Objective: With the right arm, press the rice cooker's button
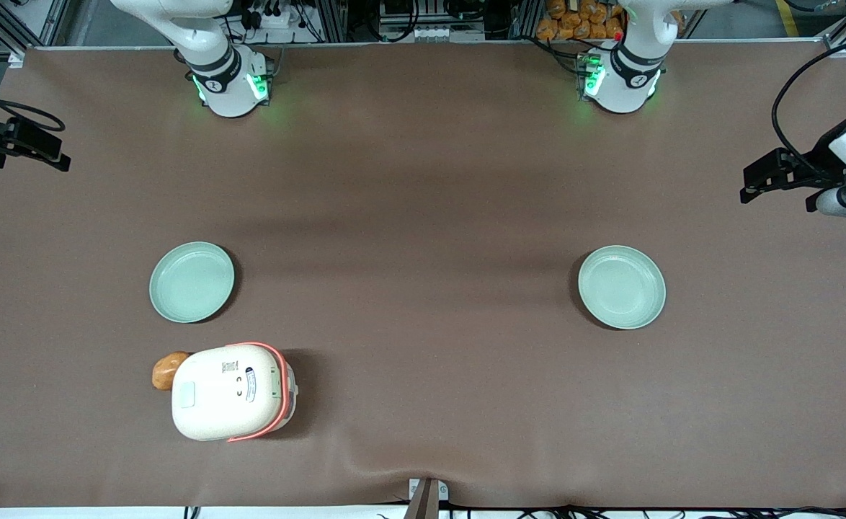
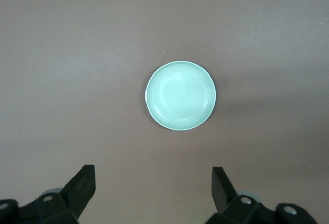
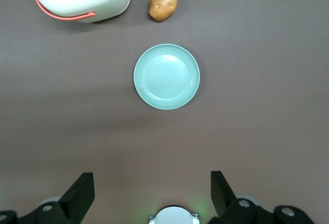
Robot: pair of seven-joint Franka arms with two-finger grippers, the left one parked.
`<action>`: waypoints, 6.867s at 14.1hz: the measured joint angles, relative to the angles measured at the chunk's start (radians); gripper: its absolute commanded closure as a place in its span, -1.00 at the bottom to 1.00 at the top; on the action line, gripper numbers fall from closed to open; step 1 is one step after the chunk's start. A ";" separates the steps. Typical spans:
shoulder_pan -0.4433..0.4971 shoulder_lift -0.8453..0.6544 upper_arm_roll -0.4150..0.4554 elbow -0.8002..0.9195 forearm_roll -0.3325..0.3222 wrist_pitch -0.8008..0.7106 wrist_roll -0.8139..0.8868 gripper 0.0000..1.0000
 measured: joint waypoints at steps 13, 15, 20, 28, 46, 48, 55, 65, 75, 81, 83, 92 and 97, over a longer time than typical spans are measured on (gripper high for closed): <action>0.018 0.002 0.002 -0.006 0.000 -0.003 0.000 -1.00; 0.034 0.003 0.016 -0.006 0.000 0.000 0.000 -1.00; 0.079 0.031 0.046 -0.012 0.000 0.080 0.000 -1.00; 0.148 0.264 0.049 -0.022 0.000 0.597 0.000 -0.49; 0.131 0.535 0.026 -0.025 -0.010 1.018 -0.130 1.00; 0.131 0.544 0.026 -0.024 -0.010 1.039 -0.132 1.00; 0.130 0.576 0.015 -0.023 -0.010 1.122 -0.133 1.00; 0.133 0.621 0.002 -0.022 -0.010 1.190 -0.140 1.00; 0.135 0.628 0.003 -0.022 -0.010 1.193 -0.141 1.00; 0.136 0.631 0.004 -0.023 -0.010 1.194 -0.141 1.00; 0.136 0.631 0.004 -0.020 -0.012 1.194 -0.142 1.00; 0.150 0.507 0.013 0.072 -0.012 0.894 -0.147 0.01; 0.153 0.400 0.038 0.074 -0.011 0.746 -0.115 -1.00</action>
